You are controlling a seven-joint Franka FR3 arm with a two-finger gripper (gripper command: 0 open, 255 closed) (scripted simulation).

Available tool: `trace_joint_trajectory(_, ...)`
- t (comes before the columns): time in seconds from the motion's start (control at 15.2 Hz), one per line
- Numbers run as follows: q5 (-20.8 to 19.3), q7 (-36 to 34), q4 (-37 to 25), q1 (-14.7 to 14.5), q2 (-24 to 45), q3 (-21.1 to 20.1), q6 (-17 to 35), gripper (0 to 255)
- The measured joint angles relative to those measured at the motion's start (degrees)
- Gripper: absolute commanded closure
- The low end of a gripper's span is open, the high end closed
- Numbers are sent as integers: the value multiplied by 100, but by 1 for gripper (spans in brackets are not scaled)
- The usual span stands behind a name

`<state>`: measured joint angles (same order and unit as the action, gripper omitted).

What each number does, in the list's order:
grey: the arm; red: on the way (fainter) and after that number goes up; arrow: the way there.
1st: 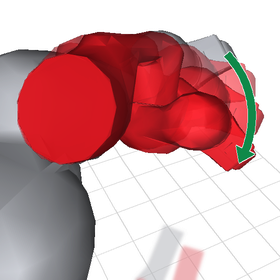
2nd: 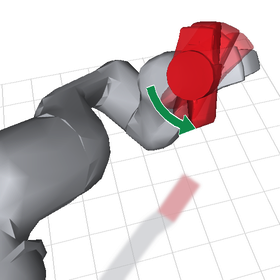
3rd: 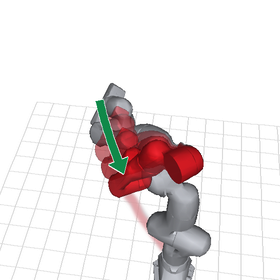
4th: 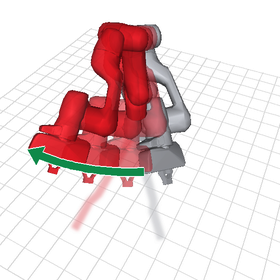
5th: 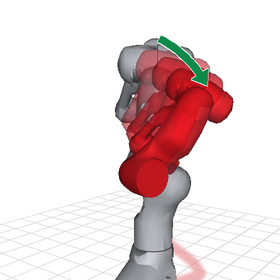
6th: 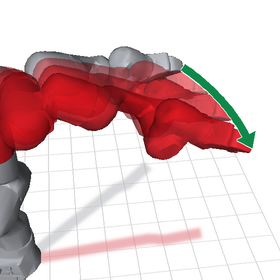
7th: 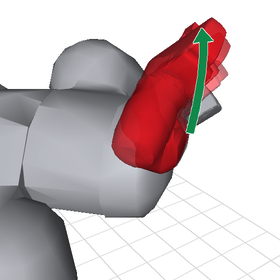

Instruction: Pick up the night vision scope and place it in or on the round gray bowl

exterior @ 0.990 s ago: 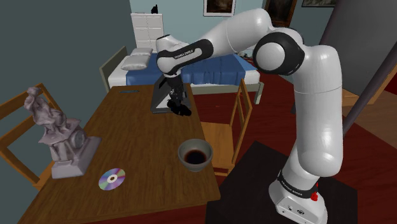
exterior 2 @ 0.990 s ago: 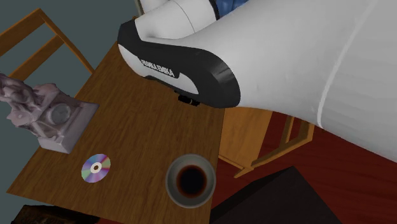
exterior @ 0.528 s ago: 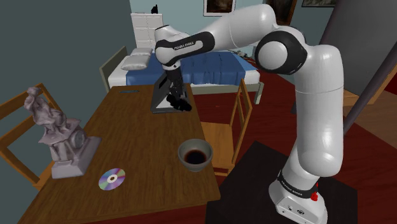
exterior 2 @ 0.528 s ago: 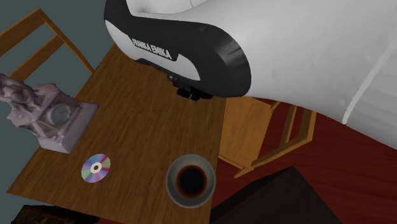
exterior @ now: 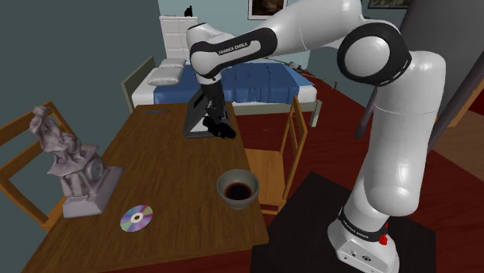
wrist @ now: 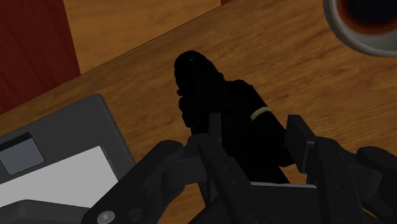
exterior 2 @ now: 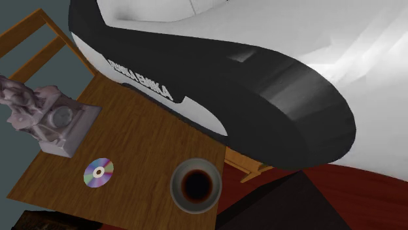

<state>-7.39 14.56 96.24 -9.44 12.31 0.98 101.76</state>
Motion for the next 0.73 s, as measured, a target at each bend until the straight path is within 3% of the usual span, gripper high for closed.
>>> trace_joint_trajectory(0.73, 151, -1054, 1685, -585, -1612, -513, -49, 255)
